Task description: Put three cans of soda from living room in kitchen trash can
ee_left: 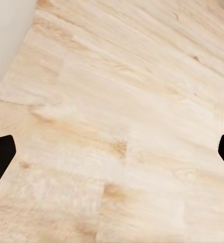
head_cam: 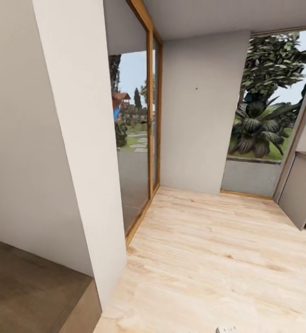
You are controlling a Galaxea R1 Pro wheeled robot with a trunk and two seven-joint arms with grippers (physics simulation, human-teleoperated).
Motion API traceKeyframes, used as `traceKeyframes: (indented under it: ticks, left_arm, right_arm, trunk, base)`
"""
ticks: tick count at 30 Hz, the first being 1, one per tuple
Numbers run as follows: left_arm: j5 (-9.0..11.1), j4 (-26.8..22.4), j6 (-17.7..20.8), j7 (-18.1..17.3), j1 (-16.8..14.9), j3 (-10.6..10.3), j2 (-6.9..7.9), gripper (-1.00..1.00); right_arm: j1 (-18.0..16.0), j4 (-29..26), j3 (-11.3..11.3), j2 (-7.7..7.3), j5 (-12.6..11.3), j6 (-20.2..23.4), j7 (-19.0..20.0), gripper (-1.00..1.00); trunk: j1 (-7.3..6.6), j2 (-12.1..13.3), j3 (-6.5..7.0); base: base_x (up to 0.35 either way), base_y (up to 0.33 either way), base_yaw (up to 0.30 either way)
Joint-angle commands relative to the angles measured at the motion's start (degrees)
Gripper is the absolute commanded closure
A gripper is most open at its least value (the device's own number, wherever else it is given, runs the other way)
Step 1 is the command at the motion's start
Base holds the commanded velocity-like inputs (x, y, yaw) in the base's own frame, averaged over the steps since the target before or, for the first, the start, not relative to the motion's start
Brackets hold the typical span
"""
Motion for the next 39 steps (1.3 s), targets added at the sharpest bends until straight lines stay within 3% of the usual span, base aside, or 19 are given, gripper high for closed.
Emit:
traceKeyframes:
  ticks: [1, 39]
  left_arm:
    - [0.0, 0.0, 0.0, 0.0, 0.0, 0.0, 0.00, -1.00]
    - [0.0, 0.1, 0.0, 0.0, 0.0, -0.1, 0.00, -1.00]
  right_arm:
    - [0.0, 0.0, 0.0, 0.00, 0.0, 0.0, 0.0, -1.00]
    - [0.0, 0.0, 0.0, 0.01, 0.0, 0.0, -0.2, -1.00]
  trunk:
    - [0.00, 0.0, 0.02]
    - [0.00, 0.0, 0.87]
  base:
    - [0.000, 0.000, -0.270]
    - [0.000, 0.000, -0.270]
